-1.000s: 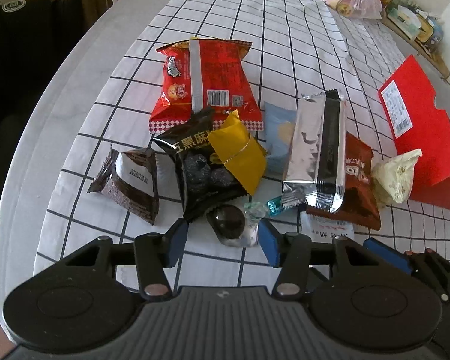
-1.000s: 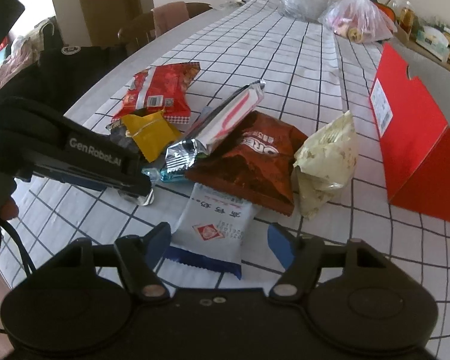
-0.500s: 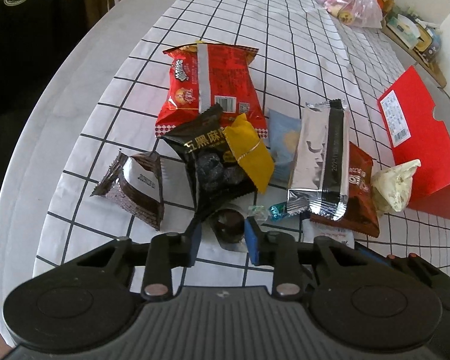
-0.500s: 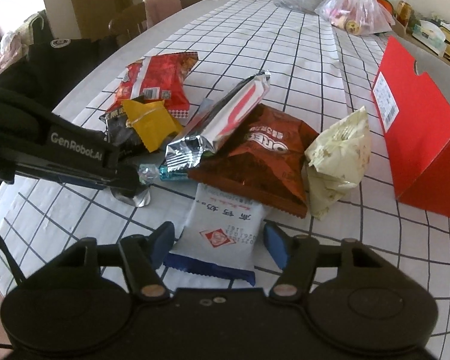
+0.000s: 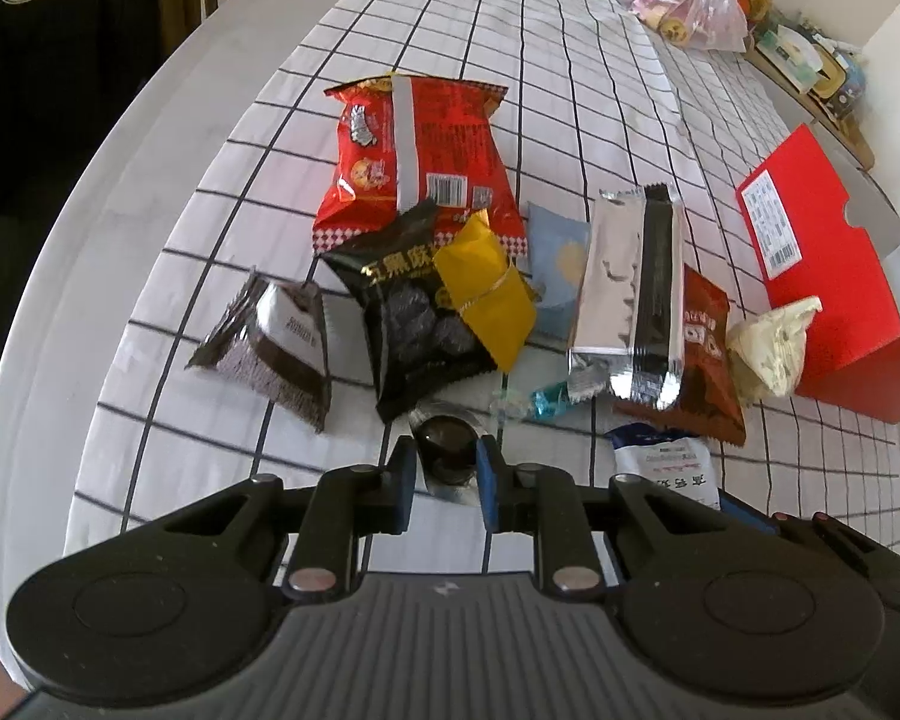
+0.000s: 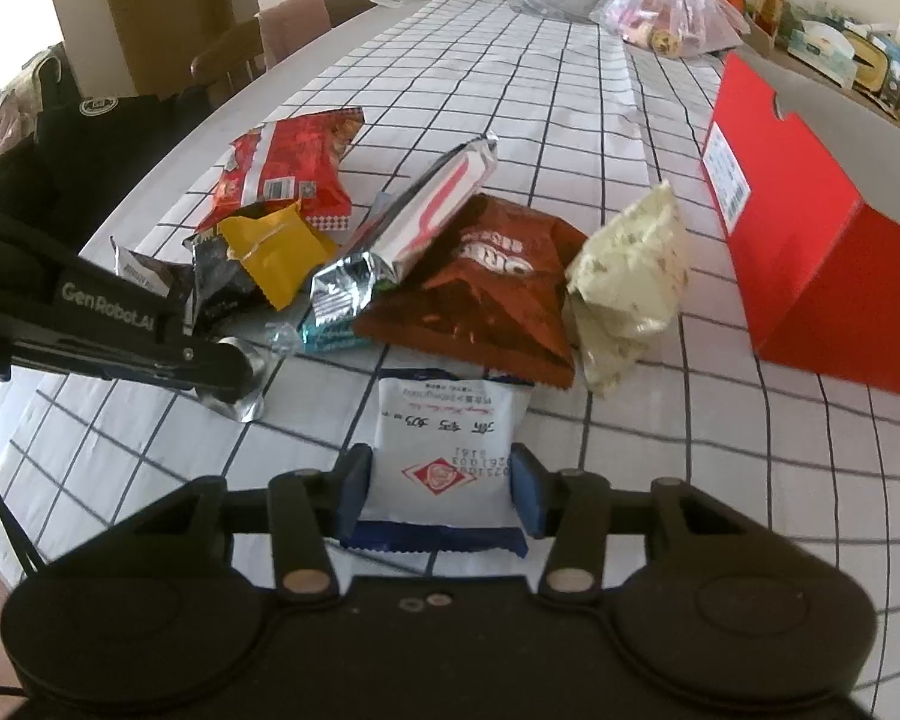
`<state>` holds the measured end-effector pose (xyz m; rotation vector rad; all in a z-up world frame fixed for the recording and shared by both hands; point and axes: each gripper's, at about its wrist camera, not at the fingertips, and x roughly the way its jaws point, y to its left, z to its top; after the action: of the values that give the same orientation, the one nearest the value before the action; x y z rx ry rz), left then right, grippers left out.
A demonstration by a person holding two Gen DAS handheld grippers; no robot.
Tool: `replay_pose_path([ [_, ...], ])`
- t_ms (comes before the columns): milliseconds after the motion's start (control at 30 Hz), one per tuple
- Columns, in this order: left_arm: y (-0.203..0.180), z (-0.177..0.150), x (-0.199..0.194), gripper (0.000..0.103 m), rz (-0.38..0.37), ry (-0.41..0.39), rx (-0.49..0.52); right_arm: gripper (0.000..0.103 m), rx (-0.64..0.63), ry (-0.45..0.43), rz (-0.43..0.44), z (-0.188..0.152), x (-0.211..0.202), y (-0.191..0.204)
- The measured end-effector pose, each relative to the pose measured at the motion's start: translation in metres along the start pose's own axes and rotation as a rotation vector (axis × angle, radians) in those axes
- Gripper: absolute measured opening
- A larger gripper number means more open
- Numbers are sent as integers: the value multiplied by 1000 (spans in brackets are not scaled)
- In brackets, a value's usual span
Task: Organize snacks
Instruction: 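Grasp the small dark round candy with the left tool while the right tool lifts the packet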
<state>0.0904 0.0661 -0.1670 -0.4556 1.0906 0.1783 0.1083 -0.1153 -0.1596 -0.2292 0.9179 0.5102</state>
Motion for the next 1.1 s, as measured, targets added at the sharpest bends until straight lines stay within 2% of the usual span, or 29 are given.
replay_pose_path([
  [200, 4, -11, -7, 20, -17, 23, 13, 47, 32, 0, -2, -10, -14, -3],
  [533, -5, -14, -24, 9, -64, 15, 81, 47, 88, -62, -49, -13, -51, -16],
  [700, -8, -11, -24, 9, -53, 18, 104, 47, 114, -74, -72, -13, -60, -23],
  [800, -2, -11, -20, 10, -61, 46, 85, 47, 125, -75, -77, -16, -60, -24],
  [833, -1, -10, -19, 12, -63, 55, 79, 47, 128, -73, -78, -17, -60, -24],
  [900, -1, -10, -17, 23, -56, 62, 74, 47, 134, -70, -79, -18, -60, -25],
  [967, -1, -10, -14, 55, -59, 66, 59, 47, 137, -69, -83, -20, -61, -26],
  [1000, 0, -11, -14, 63, -56, 61, 50, 47, 137, -70, -85, -21, -62, -27],
  [1033, 0, -11, -14, 67, -50, 48, 44, 47, 139, -70, -87, -22, -63, -28],
  [1100, -4, -12, -10, 67, -12, 40, 65, 47, 147, -68, -92, -24, -63, -30],
])
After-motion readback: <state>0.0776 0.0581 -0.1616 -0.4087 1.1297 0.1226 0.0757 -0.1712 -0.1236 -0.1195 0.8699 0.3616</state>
